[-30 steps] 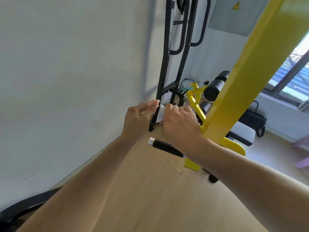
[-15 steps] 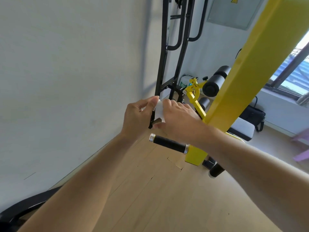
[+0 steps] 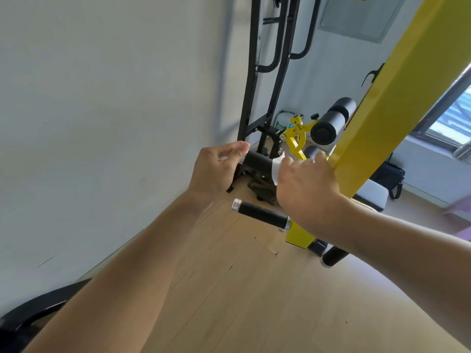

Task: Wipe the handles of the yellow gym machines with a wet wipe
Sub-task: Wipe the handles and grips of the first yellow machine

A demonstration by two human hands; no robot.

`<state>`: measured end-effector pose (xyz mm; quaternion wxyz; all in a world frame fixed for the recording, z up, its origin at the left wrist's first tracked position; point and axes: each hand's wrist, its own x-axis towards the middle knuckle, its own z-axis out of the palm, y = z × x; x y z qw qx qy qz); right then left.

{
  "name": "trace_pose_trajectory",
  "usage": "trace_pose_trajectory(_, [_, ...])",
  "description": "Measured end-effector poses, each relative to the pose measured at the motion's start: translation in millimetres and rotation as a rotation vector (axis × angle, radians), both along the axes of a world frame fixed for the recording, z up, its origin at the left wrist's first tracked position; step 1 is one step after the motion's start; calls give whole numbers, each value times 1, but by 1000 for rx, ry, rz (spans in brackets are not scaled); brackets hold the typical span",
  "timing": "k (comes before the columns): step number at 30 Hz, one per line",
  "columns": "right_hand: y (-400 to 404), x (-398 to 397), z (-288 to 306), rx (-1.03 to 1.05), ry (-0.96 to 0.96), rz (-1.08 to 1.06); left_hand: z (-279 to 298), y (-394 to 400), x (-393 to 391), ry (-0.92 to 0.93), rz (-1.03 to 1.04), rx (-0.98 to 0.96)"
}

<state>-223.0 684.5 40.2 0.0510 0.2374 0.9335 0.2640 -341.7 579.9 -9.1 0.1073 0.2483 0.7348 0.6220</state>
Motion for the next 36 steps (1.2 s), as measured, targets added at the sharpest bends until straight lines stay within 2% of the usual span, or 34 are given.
trace_pose_trajectory(6, [-5,-40,-18,-319,279,277,-5,-2,1,55,-13,26])
trace_pose_trajectory(8, [-3,-29,-12,-223,203,241,-6,-1,0,93,23,17])
trace_pose_trajectory(12, [2,11,3,137,-87,63,-5,0,-2,93,44,-25])
trace_pose_trajectory(14, [-2,11,-2,176,-96,64,-6,1,-1,75,30,-22])
trace_pose_trajectory(19, [-2,-36,-19,-98,172,252,-5,-2,0,80,-8,7])
trace_pose_trajectory(22, [-2,-40,-17,-309,233,298,-5,-5,-2,77,-2,25])
trace_pose_trajectory(24, [1,-26,-6,-372,173,294,-7,-6,-3,68,11,19])
trace_pose_trajectory(28, [10,-5,14,-264,-39,258,-6,-4,-2,81,18,-4])
trace_pose_trajectory(31, [11,-4,15,-183,-108,211,-6,-2,-1,79,22,-22])
trace_pose_trajectory(36, [10,-6,18,-371,-80,137,-5,-2,0,99,-3,-48])
